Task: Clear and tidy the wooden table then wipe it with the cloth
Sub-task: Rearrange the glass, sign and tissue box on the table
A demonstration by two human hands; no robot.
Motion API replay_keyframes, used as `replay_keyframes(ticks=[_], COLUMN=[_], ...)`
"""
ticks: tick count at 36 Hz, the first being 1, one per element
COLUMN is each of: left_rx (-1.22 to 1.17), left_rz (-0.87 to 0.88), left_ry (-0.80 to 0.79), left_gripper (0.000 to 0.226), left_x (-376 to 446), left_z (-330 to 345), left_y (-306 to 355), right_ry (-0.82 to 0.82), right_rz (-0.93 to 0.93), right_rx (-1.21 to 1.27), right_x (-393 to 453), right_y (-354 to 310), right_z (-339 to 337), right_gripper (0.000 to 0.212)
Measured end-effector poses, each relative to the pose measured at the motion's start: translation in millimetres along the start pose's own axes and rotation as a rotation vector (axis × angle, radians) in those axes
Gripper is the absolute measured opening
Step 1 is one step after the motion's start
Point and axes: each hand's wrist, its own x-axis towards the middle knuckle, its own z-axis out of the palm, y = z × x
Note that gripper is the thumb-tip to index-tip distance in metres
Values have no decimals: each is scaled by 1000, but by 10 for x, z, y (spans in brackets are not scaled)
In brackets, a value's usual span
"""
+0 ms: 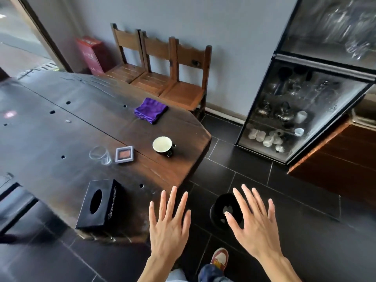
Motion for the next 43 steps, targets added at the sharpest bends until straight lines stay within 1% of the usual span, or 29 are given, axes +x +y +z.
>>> replay_keyframes(ticks=[7,11,17,24,32,40,43], left_rx=[5,12,39,46,25,11,8], left_rz=[-99,-186,-303,-427,-496,-523,-511], left_ry=[6,57,90,114,126,85,62], left_gripper=[56,56,57,57,55,54,55], left_x=[-466,-759,-1117,-1345,-1259,-814,-608], left_z=[-170,-352,-574,-712,-809,-747,-707], left_y=[-704,-1165,-1810,-2344,-2727,-3236,-3476], right_ry=[-8,-18,-22,-31,-59,-54,-68], right_rz=[-97,-184,-298,-427,-501,-493,-461], right_rx=[10,21,45,39,48,80,75], right_x=[-148,-246,-301,-233,32,491,702], right_y=[-822,-1374,-2133,-2758,-3261,-3758,-3942], right_z=[134,240,364,492,656,883,976], right_gripper=[74,73,71,70,70,68,69])
